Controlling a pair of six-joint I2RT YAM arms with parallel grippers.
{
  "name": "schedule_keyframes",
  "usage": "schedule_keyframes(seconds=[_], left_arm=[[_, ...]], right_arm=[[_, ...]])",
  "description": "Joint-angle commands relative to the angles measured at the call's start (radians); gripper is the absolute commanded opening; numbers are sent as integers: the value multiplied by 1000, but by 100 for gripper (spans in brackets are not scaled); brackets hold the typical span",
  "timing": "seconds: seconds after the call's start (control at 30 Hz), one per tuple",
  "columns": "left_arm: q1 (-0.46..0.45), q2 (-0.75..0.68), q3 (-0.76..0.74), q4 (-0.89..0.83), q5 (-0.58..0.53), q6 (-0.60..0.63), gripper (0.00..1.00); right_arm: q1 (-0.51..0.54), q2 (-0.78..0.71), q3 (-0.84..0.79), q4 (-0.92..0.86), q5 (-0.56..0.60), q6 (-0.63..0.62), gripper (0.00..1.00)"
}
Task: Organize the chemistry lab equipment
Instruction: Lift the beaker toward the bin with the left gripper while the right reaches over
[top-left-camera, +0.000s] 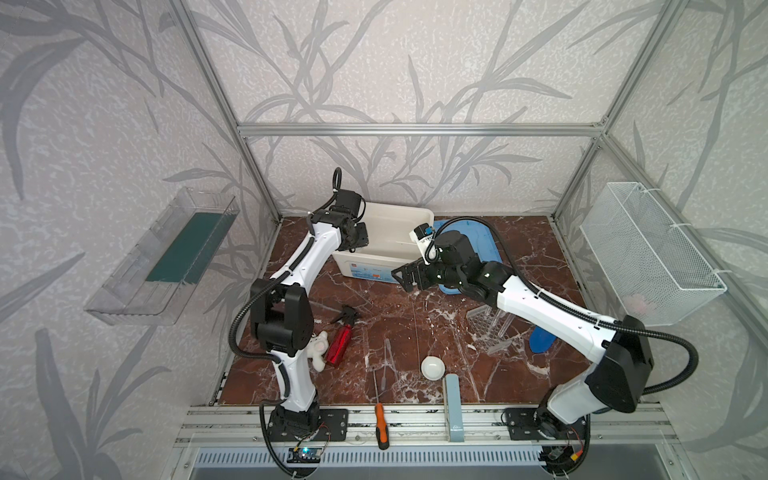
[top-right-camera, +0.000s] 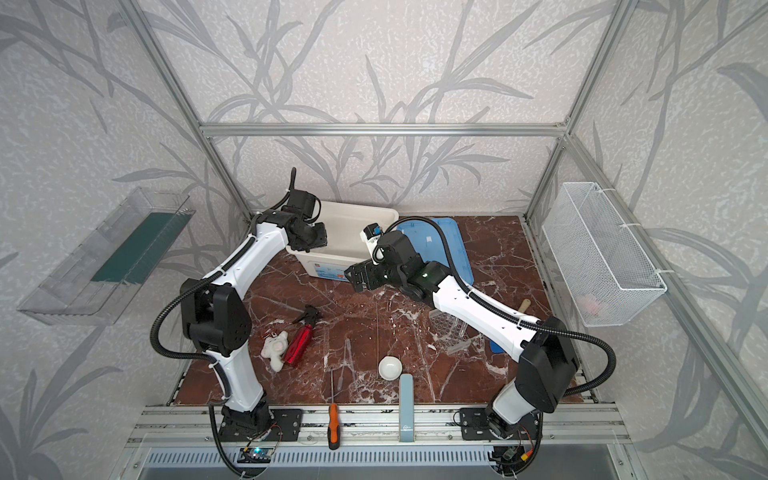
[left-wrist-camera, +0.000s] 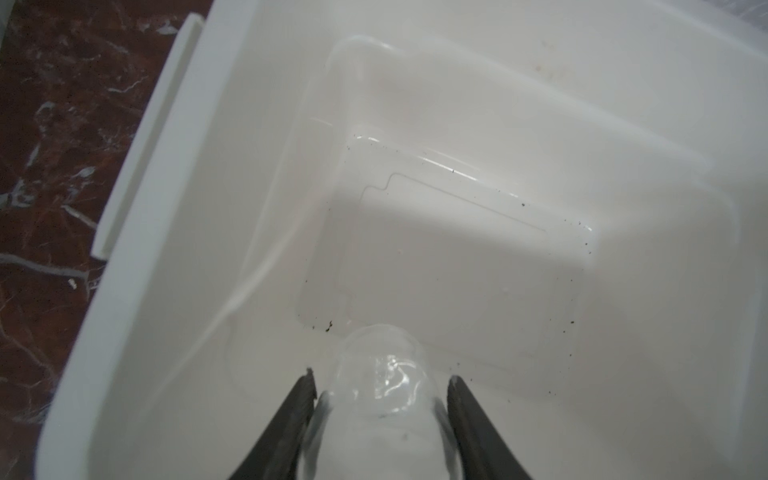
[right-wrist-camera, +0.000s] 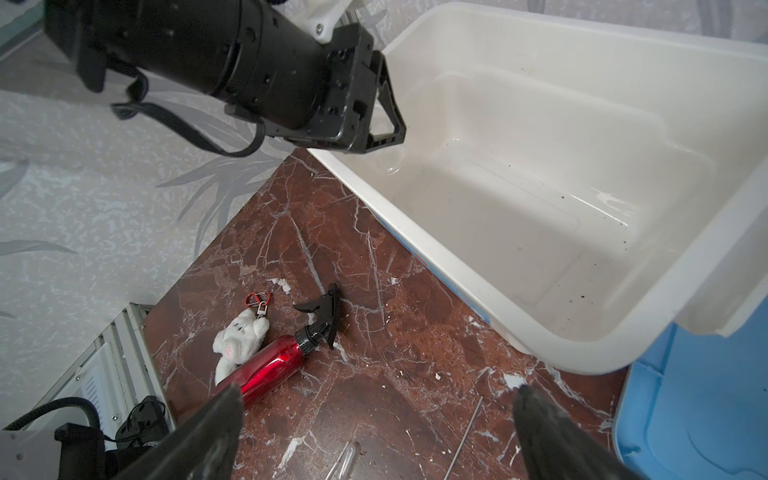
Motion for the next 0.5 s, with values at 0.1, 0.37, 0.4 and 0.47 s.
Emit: schedule_keyframes(seconds=[0.1, 0.37, 0.4, 0.47], left_arm=[[-11, -76, -61, -66, -2, -21, 18], [-23, -63, -13, -134, 106, -22, 19], [-22, -51, 1, -139, 114, -19, 19], [-24, -20, 43, -137, 99, -16, 21]], right_arm=[[-3, 12, -2, 28, -33, 36, 99], [-3, 15, 4, 30, -30, 36, 99], [-3, 16, 5, 30, -25, 34, 99], [-3, 20, 8, 34, -10, 24, 99]])
